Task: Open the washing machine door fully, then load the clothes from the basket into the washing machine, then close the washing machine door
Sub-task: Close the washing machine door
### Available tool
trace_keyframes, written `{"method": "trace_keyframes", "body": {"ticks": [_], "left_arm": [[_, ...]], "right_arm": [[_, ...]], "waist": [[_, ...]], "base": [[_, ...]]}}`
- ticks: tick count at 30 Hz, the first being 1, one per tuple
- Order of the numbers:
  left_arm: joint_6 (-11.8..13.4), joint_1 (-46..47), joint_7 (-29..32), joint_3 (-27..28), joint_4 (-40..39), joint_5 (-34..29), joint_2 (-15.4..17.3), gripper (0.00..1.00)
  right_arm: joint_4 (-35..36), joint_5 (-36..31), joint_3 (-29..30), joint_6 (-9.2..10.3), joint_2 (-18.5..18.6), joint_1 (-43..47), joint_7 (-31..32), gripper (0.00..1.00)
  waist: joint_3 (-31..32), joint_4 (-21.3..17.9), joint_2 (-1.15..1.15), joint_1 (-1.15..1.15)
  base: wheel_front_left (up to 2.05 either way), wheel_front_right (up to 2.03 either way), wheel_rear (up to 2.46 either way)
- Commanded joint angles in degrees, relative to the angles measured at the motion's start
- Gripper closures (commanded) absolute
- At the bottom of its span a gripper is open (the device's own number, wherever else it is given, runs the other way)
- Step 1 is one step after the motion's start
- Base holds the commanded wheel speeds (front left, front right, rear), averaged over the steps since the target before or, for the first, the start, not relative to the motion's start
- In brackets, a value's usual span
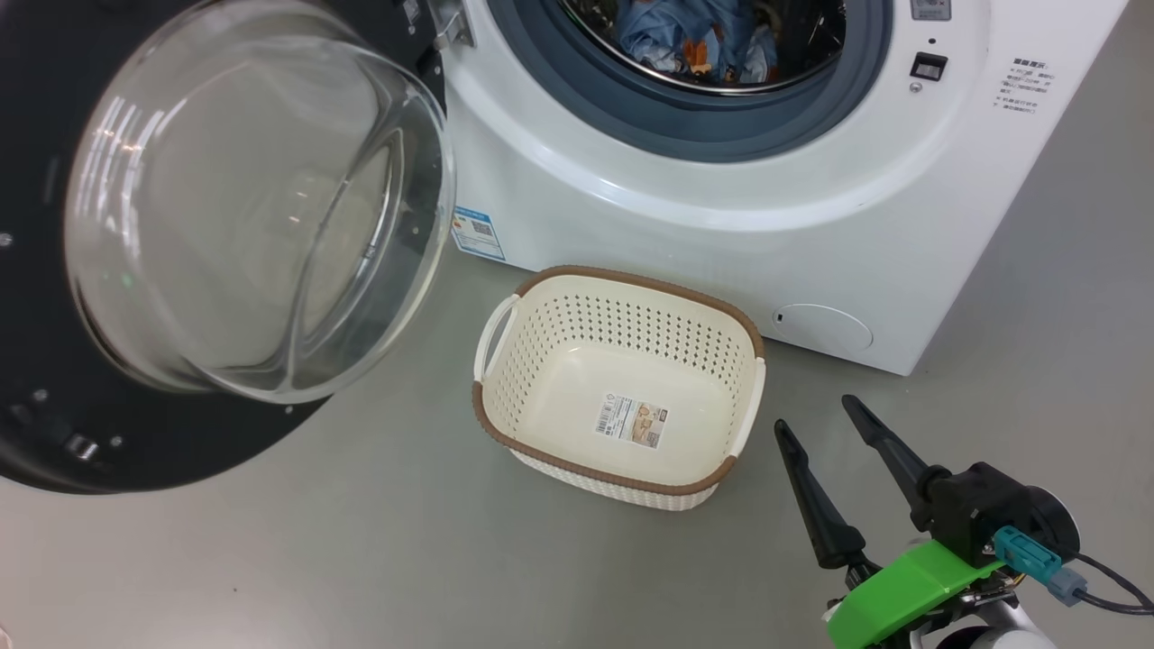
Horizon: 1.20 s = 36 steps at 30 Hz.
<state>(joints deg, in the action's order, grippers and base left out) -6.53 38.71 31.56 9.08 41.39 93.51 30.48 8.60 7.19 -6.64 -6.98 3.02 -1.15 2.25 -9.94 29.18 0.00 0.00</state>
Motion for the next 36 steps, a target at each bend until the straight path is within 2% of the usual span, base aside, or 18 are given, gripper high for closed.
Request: {"method": "trace_keyframes", "body": {"ticks": [1,23,31,36], "left_arm": [[-0.7,-0.7,1.5,0.5,-2.1,0.6,1.7,1.0],[-0.9,-11.7,11.8,1.0,-20.4,6.6,-3.8,1.0],[-0.9,-14.9,16.6,-1.7,-28.9,7.9,-5.8,1.0],[0.0,-16.1,18.2,-3.5,-33.7,8.2,-6.9,1.0]], "right_arm": [[1.6,0.1,-1.4,-0.51,-0.1,-0.5,-0.6,0.0],[1.8,1.0,-0.2,-0.51,-0.1,-0.2,-2.3,0.0],[1.4,1.5,0.1,-0.51,-0.1,-0.3,-3.3,0.0],[1.0,2.0,0.2,-0.51,-0.1,-0.4,-4.2,0.0]], "waist": [[0.1,0.2,0.0,0.0],[0.4,-0.5,0.0,0.0],[0.4,-2.5,0.0,0.0],[0.8,-4.9,0.0,0.0]], "base": [[0.0,0.0,0.0],[0.0,0.0,0.0],[0.0,0.0,0.0],[0.0,0.0,0.0]]}}
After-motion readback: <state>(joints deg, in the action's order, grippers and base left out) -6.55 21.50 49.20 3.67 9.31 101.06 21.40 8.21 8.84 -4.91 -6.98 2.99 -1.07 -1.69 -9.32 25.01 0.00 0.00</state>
